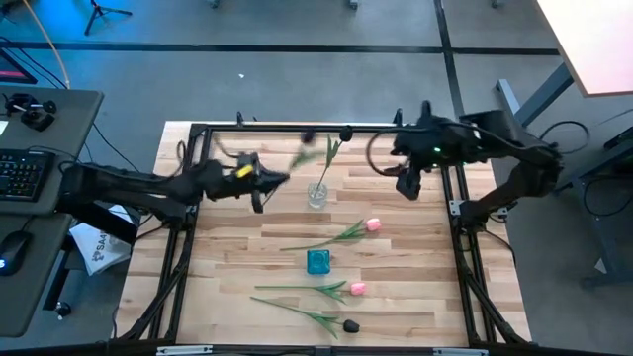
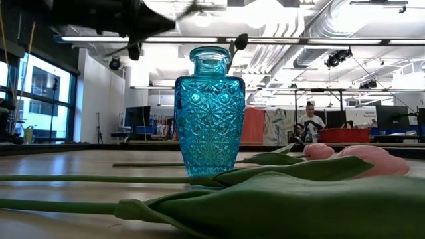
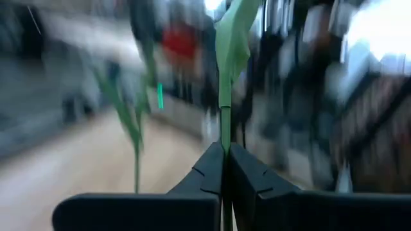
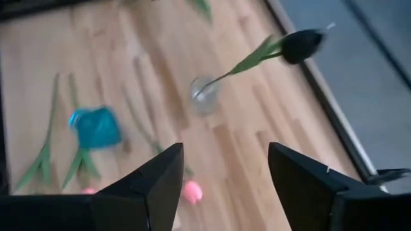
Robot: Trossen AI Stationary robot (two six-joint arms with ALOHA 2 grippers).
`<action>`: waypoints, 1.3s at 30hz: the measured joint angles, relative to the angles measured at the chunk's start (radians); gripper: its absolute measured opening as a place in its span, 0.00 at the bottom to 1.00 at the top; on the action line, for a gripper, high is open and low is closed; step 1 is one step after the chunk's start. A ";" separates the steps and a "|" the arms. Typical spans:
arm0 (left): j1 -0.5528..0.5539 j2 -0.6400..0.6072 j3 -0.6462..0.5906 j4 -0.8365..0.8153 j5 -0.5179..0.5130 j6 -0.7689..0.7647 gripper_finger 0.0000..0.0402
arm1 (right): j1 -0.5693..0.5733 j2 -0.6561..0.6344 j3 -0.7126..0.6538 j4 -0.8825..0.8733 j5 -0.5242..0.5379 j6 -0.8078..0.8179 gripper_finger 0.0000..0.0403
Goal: Sort flowers into vase by color
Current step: Put the top black flower into the transparent vase
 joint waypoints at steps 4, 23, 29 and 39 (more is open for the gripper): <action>0.014 0.114 -0.106 0.452 -0.199 -0.016 0.00 | 0.024 -0.084 -0.118 0.140 0.073 0.038 0.53; 0.152 0.766 0.203 0.953 -0.032 -0.116 0.00 | -0.005 -0.164 -0.421 0.474 0.056 0.034 0.52; 0.162 0.736 0.240 0.953 0.089 -0.144 0.00 | -0.004 -0.164 -0.456 0.624 -0.053 0.044 0.52; 0.127 0.675 0.241 0.955 0.104 -0.131 0.00 | -0.130 -0.157 -0.690 1.329 -0.066 0.035 0.52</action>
